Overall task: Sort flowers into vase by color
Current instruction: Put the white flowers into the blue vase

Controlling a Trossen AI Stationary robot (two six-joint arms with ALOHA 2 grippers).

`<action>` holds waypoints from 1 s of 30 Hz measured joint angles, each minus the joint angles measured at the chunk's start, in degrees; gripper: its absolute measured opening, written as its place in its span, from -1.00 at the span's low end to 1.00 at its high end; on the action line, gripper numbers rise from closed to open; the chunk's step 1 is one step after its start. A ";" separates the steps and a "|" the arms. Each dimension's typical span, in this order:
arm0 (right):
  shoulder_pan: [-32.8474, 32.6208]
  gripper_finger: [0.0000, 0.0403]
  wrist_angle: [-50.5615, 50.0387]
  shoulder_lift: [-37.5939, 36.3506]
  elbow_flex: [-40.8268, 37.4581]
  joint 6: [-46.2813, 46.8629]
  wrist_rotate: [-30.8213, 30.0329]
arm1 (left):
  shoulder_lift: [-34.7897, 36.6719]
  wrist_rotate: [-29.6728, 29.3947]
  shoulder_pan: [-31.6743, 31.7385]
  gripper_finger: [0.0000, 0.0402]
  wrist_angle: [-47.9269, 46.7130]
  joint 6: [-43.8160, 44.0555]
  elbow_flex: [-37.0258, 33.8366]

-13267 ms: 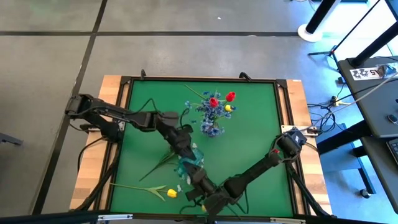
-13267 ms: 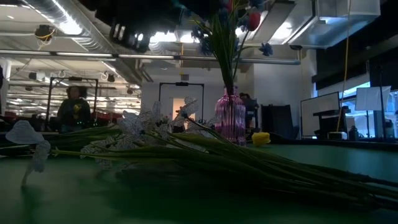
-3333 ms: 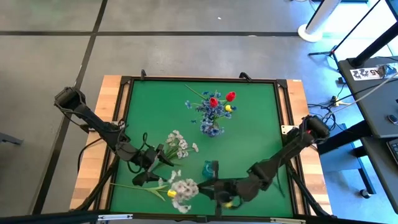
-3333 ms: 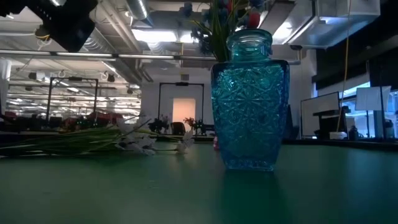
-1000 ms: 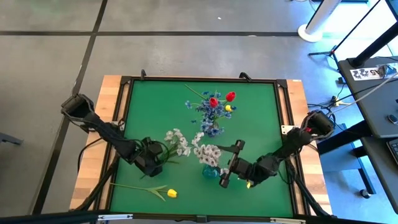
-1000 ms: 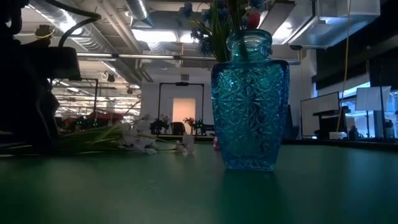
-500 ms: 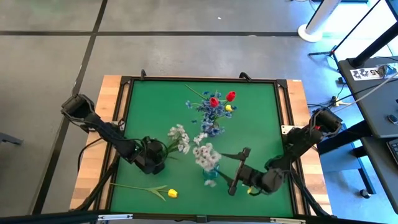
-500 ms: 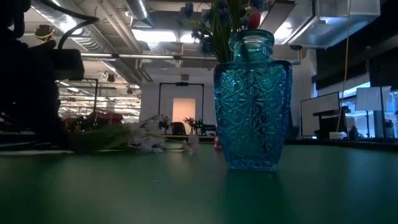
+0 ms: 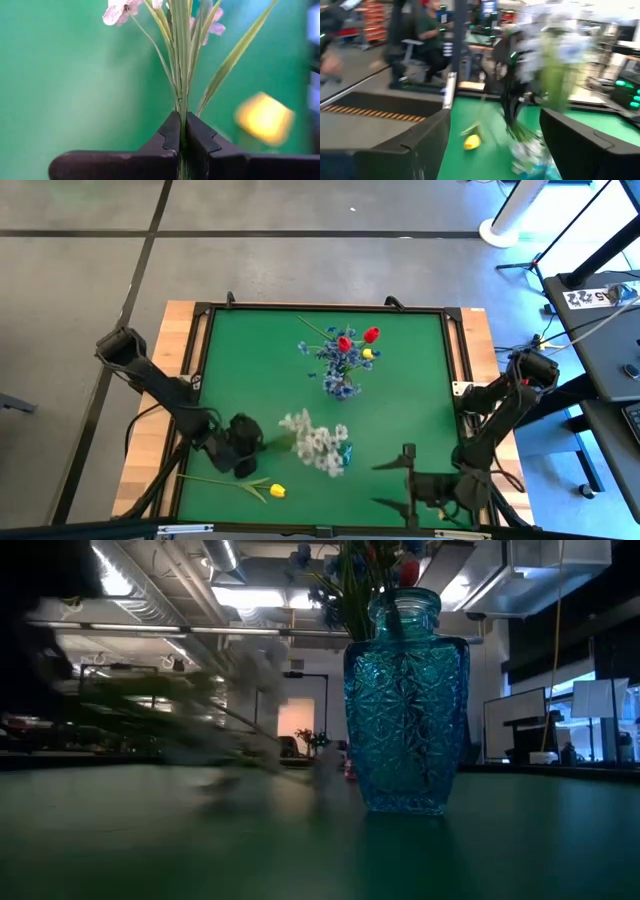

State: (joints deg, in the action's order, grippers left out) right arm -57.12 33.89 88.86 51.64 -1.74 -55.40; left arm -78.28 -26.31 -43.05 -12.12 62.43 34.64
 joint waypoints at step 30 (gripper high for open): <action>15.57 0.32 8.17 21.84 21.04 -6.63 11.48 | -12.37 6.70 4.97 -0.97 63.62 -58.61 8.78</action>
State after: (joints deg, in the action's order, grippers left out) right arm -41.55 42.06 110.70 72.67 -8.36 -43.92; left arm -90.65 -19.61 -38.08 51.50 3.82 43.42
